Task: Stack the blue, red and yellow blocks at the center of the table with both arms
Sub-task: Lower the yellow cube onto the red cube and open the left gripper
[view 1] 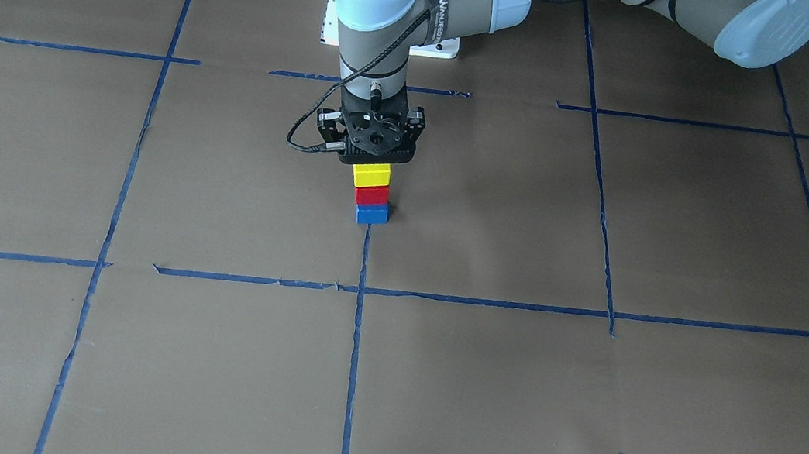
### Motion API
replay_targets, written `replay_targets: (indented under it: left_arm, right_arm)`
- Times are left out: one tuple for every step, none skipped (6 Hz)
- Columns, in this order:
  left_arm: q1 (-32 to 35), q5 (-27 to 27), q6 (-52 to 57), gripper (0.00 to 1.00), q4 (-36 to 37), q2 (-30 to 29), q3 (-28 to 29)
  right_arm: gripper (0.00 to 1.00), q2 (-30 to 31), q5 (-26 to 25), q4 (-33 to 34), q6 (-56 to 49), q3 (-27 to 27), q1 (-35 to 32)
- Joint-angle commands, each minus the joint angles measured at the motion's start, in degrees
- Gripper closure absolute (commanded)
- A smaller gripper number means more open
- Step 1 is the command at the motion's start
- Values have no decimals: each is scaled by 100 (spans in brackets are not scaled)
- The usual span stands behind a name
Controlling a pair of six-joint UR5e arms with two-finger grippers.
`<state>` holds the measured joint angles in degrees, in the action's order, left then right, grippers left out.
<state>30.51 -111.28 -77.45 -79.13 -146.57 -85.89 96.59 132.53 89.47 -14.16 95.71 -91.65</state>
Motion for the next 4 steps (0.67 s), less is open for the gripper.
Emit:
replay_targets:
  left_arm:
    - [-1, 1, 28, 85, -84, 23, 11]
    - [-1, 1, 54, 77, -85, 32, 11]
    - [-1, 1, 159, 68, -85, 32, 11]
    - [-1, 1, 247, 62, -85, 40, 11]
  right_arm:
    - [0, 0, 1, 0, -8, 0, -2]
    - [0, 0, 1, 0, 1, 0, -2]
    - [0, 0, -8, 0, -8, 0, -2]
    - [0, 0, -8, 0, -8, 0, -2]
